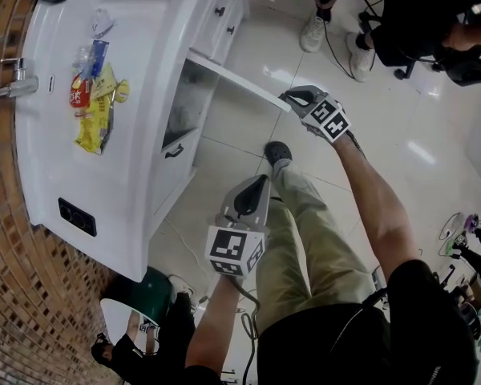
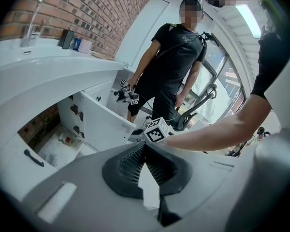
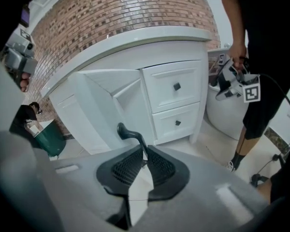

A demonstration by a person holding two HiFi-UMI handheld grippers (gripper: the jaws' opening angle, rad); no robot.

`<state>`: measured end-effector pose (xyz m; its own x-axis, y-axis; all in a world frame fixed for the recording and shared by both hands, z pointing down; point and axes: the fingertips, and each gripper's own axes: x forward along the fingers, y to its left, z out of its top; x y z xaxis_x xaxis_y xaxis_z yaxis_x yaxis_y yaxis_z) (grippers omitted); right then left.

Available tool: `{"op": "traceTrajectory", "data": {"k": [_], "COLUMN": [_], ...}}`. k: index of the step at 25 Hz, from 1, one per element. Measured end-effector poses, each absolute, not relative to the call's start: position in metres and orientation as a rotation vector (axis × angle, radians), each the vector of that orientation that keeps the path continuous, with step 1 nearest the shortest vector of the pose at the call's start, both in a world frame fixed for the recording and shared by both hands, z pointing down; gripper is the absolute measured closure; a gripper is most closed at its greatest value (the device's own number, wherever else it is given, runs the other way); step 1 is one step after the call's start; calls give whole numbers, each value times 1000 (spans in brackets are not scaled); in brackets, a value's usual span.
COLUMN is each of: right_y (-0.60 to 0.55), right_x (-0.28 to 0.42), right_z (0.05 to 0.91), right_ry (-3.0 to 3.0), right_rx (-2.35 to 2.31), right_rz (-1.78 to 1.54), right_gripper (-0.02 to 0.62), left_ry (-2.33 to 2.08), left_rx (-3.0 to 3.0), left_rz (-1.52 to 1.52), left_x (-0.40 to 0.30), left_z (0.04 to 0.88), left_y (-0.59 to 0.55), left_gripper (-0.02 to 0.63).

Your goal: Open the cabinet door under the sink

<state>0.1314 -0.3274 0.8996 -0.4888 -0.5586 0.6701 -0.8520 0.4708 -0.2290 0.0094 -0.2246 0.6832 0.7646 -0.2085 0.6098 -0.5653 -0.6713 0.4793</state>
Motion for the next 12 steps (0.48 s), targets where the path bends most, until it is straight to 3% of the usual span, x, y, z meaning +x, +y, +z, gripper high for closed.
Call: {"op": "traceTrajectory", "data": {"k": [12], "right_y": [-355], "right_x": [172], "right_z": [901], "right_ry": [-2235], "right_rx": [1108], "right_rz": [797], "right_gripper": [575], "left_ry": [-615], "left_rx": [2289], "left_rz": [653], "left_x": [30], "left_z": [677], "left_y": [-244], "left_gripper": [591]}}
